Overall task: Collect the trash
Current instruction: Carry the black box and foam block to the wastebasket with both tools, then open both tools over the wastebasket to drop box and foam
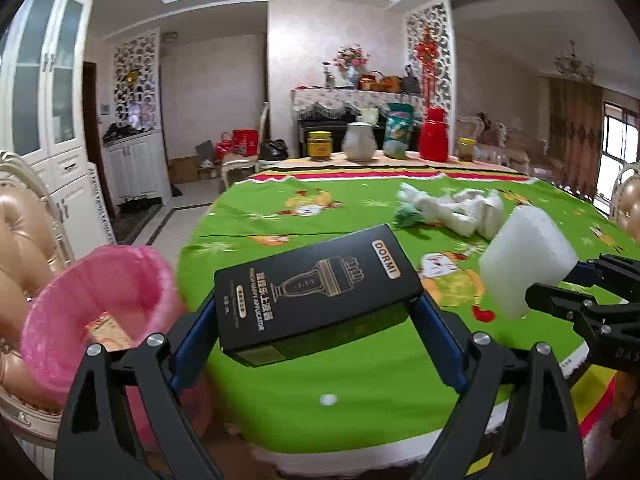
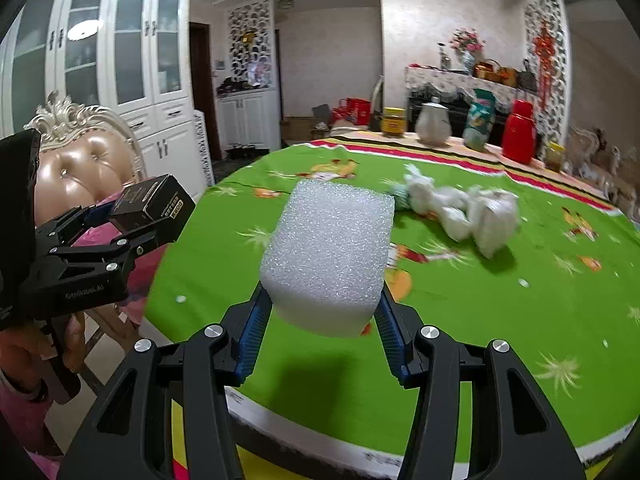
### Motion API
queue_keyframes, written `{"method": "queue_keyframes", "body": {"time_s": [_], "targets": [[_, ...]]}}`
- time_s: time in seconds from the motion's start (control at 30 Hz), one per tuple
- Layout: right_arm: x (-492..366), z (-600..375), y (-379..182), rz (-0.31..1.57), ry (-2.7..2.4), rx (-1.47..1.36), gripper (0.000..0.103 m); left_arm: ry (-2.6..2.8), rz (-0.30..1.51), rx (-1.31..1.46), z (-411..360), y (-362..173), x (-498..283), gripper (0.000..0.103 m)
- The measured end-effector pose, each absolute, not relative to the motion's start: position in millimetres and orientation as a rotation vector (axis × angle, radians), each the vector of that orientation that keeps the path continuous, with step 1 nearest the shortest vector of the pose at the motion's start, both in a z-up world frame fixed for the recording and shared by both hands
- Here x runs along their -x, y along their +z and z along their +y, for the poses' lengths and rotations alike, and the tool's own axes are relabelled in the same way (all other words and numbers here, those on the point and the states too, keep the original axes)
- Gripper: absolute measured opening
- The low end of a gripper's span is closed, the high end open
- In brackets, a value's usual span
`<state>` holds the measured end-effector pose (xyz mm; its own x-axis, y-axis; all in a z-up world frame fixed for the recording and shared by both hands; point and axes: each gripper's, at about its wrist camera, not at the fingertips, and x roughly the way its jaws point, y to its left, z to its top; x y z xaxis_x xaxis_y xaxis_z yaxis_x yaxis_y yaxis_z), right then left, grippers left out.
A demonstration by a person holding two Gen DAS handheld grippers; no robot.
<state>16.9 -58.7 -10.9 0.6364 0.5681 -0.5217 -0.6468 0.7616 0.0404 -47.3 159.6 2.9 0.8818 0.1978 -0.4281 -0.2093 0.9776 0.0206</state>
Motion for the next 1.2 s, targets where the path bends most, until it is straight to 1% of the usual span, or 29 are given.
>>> {"method": "queue_keyframes", "body": {"time_s": [0.3, 0.6, 0.9, 1.2], "targets": [[-11.8, -2.6, 1.5, 0.517, 0.796, 0.205, 0.049, 0.330, 0.425, 0.082, 216.7, 12.7, 79.7, 0.088], [-4.0, 67.6, 12.3, 0.485, 0.932, 0.266, 0.049, 0.464, 0.381, 0.149, 289.6, 34.7, 118.2, 0.088], [-8.5, 139.3, 13.6, 0.502, 1.083, 0.293, 0.050, 0.515, 0.431, 0.194, 366.0, 26.6, 125.3, 0.088], [-13.8, 212.8, 10.0, 0.518, 1.193, 0.325, 0.050, 0.532, 0.504, 0.209, 411.0, 6.5, 110.5, 0.088]]}}
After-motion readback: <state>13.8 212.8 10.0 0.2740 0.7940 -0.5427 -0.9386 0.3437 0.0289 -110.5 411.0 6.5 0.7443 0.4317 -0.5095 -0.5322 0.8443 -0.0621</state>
